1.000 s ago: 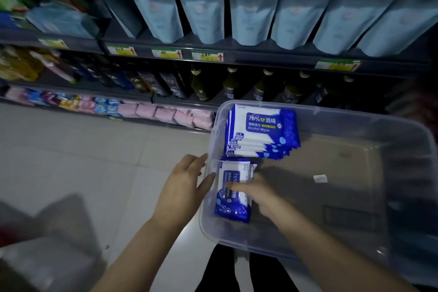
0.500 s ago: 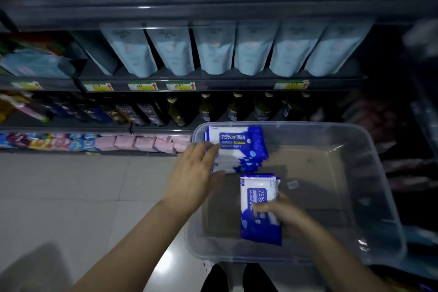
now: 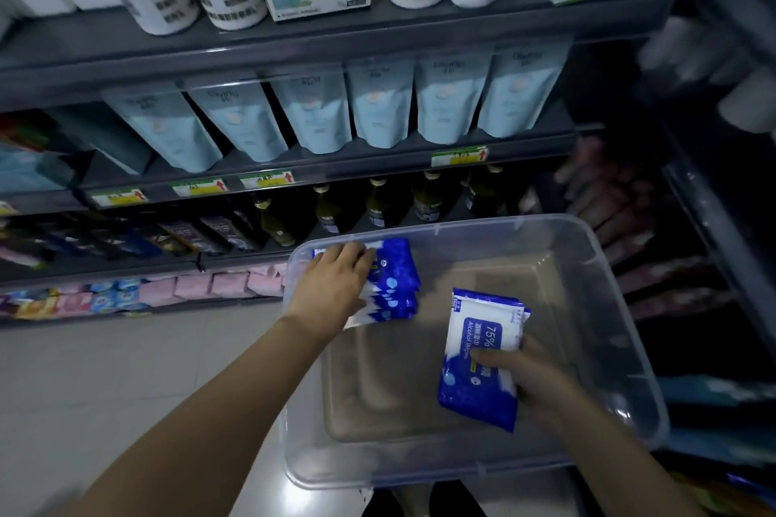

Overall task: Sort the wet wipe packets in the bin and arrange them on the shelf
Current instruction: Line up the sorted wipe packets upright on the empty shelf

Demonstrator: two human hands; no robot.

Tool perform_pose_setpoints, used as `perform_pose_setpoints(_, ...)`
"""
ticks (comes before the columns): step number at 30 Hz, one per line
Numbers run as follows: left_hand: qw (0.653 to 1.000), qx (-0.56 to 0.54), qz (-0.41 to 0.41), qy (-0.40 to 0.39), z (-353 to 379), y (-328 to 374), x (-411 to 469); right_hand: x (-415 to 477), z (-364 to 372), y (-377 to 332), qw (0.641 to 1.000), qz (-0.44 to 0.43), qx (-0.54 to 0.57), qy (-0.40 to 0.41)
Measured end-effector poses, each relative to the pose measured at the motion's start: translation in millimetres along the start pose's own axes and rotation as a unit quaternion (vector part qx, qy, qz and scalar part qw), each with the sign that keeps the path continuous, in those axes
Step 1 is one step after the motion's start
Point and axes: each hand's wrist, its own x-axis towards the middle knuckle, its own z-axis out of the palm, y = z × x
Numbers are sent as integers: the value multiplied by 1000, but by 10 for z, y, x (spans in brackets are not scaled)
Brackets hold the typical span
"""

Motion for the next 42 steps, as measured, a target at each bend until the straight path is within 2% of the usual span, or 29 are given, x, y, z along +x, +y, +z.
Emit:
perform_pose_setpoints(2,1000,-18,-15,-13,-50,-13,-1,18,-9,-13,1000,3,8,-4)
perform_pose_setpoints(7,999,-40,13,2,-115,-76,-22,25,-31,-86,1000,-10,15,-25)
perform_pose_setpoints(11,996,-85,-26,9,-175,-66,-54,19,-55,-168,999,-25,6,-42)
perform_pose_setpoints(13,985,-151,-61,49,-247,-38,-89,3,-68,-207,998,-33,1,-54)
perform_pose_setpoints(16,941,-283,-126,136,-446,56,-181,-35,-75,-268,997,-40,7,-58)
perform_pose_setpoints(20,887,-393,-172,171,-589,125,-322,-126,-37,-365,996,-38,29,-73)
perform_pose_setpoints(23,823,-512,-201,139,-678,188,-410,-229,-4,-419,995,-52,33,-77)
perform_pose_setpoints(26,727,-643,-221,97,-732,291,-491,-402,22,-437,994,-71,40,-69)
perform_pose_setpoints(29,641,-739,-200,47,-729,403,-539,-646,17,-392,990,-116,55,-64)
perform_pose_setpoints(31,604,-776,-185,10,-722,479,-575,-845,20,-309,986,-146,74,-42)
perform_pose_setpoints(35,570,-809,-133,-56,-683,682,-695,-1247,54,-42,977,-181,110,14)
perform_pose_setpoints(39,573,-802,-83,-143,-688,956,-871,-1610,47,302,967,-189,153,73)
perform_pose_setpoints(42,561,-803,-43,-196,-760,1219,-1058,-1959,-44,539,950,-209,175,155)
